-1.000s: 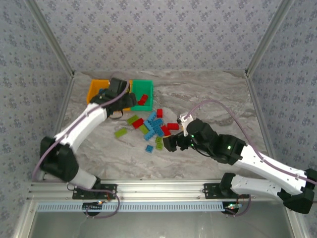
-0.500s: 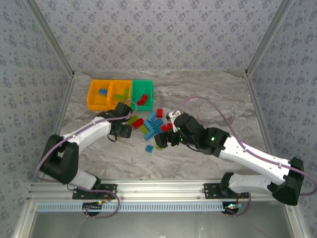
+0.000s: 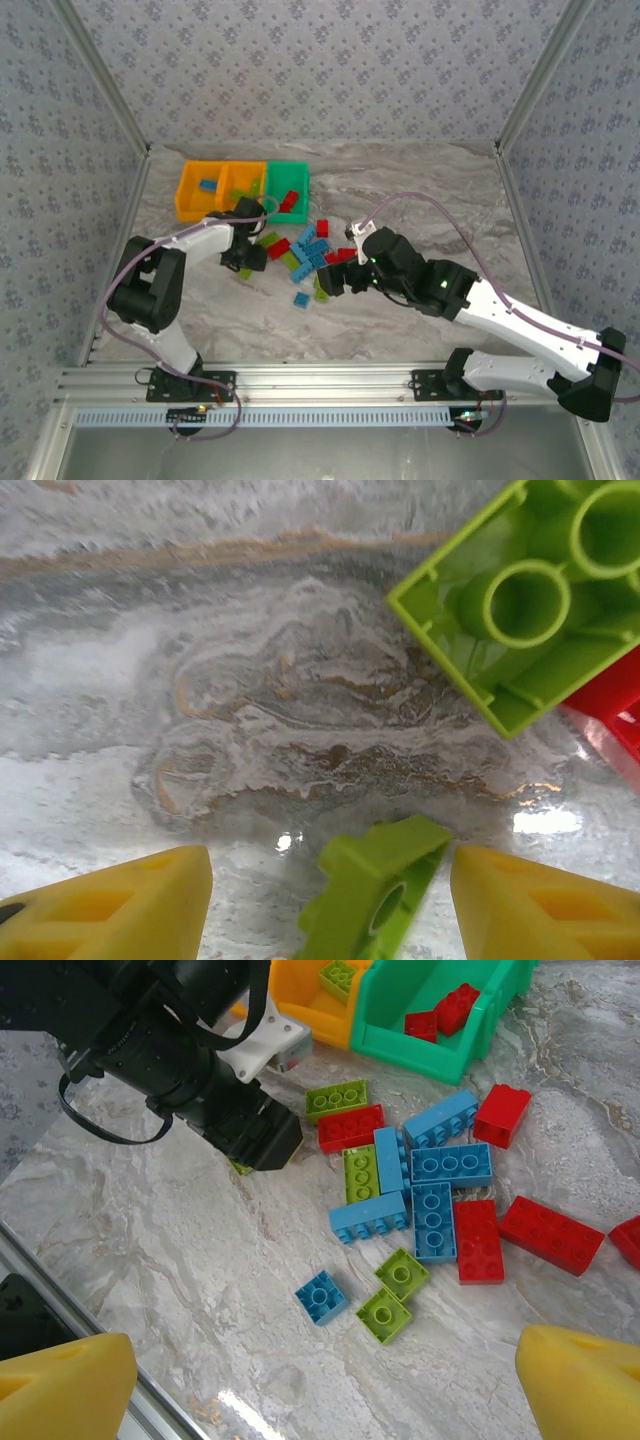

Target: Sort the legos into containers by color

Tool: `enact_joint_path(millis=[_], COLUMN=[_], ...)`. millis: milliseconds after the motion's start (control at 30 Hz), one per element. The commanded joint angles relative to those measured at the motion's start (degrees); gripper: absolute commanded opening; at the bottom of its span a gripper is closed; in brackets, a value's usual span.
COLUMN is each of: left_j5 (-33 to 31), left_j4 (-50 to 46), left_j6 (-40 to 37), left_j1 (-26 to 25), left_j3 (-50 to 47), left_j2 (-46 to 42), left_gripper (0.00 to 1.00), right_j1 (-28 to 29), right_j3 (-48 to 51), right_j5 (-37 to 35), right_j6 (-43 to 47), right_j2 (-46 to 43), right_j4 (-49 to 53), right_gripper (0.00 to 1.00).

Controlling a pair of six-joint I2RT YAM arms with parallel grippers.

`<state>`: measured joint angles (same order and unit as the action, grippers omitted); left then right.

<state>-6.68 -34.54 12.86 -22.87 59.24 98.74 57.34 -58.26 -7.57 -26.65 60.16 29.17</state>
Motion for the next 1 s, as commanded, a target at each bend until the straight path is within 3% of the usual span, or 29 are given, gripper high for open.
enact_joint_path(millis=[0,300,533,600,767,967], left_j5=[1.2,3.1,3.9,2.7,-3.0,-9.6], left_j4=[-0.7,-1.9,-0.7,-0.2,-0.6,5.8], left_j6=[-0.3,3.4,8.2,9.1,9.8,6.1], left_j1=[0.3,-0.1,-2.8,-3.7,-3.7,0.5], left_j3=[-0.5,-1.7,-2.8,-2.3,2.1,12.2], left_j2=[0.0,-3.2,-12.0,-15.2,-18.2,-10.8], left_gripper=[0.63,0.44,0.33,0.3,0.31,0.31], right_j1=[-0.2,-0.2,0.3,0.6,0.9,1.0], right_j3=[0.5,0.9,1.8,1.6,1.1,1.7], right_j5=[-1.2,-1.7,1.9,2.2,0.7,0.4], right_j6=[-1.4,-1.8,-1.2,-0.9,-0.8,-1.5], right_j2=[-0.5,-0.8,-1.5,-1.6,-2.0,-2.5], right_j4=[1.2,1.5,-0.7,-1.4,-0.8,-0.6], right_gripper=[1.0,1.0,1.0,1.0,1.0,1.0])
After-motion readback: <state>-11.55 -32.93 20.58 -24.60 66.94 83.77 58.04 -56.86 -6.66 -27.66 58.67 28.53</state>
